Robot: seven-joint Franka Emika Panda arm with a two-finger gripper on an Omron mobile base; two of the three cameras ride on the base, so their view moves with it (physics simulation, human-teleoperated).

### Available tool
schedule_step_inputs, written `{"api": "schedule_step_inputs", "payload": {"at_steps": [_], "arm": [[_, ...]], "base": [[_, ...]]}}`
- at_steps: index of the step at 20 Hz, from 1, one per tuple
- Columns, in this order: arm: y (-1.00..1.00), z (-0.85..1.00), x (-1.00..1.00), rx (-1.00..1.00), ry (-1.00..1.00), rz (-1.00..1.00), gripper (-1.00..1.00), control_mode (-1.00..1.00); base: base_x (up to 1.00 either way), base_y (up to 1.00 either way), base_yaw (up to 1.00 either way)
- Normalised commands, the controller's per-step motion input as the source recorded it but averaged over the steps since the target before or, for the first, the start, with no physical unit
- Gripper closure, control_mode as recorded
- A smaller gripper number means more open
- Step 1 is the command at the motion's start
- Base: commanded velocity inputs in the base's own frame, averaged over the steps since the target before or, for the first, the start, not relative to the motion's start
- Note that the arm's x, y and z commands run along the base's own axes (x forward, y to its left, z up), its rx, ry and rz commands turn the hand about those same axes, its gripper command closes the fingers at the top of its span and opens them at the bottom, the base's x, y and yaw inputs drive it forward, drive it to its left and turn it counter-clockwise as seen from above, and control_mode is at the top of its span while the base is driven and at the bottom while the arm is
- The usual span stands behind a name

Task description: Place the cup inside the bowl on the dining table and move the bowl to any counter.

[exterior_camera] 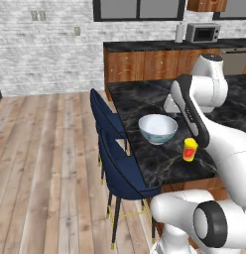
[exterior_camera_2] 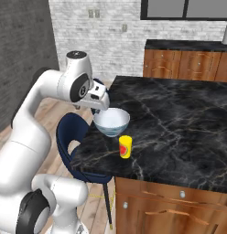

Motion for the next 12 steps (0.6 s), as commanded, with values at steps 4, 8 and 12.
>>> {"api": "schedule_step_inputs", "payload": {"at_steps": [4,8,12], "arm": [[-0.36,0.00,0.00,0.00,0.02,-0.13,-1.00,-1.00],[-0.37,-0.01,0.00,0.00,0.01,-0.08,-1.00,-1.00],[-0.32,-0.09,0.00,0.00,0.03,-0.04,-1.00,-1.00]], "base": [[0.00,0.00,0.00],[0.00,0.00,0.00],[0.00,0.00,0.00]]}}
